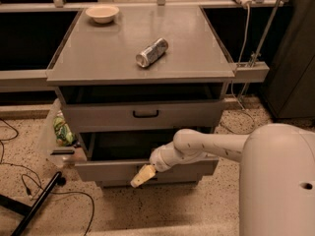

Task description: Open middle drawer

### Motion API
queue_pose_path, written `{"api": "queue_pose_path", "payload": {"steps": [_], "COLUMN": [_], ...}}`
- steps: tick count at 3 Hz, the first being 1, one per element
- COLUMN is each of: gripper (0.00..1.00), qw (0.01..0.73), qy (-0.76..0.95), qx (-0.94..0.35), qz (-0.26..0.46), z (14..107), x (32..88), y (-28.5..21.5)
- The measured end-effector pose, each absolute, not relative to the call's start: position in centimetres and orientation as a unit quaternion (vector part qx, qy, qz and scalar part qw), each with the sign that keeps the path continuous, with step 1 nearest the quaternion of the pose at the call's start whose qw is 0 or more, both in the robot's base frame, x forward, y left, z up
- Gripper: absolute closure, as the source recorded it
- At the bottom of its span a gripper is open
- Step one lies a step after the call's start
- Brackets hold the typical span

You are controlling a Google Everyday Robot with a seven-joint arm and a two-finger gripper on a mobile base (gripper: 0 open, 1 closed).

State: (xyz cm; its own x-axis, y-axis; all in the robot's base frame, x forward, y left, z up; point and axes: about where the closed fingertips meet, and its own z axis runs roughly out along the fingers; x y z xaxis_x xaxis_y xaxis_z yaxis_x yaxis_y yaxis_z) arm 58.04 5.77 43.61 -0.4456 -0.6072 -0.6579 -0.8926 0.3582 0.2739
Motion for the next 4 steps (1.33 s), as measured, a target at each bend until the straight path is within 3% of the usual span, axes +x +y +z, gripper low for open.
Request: {"api": "queue_pose_path", "payload": {"steps": [4], "gripper": [0.0], "qw": [0.207], "qy": [0.795], "qx": [-0.473], "qz": [0.318], "z": [43.7], "x": [54.8], "y": [5.2]}}
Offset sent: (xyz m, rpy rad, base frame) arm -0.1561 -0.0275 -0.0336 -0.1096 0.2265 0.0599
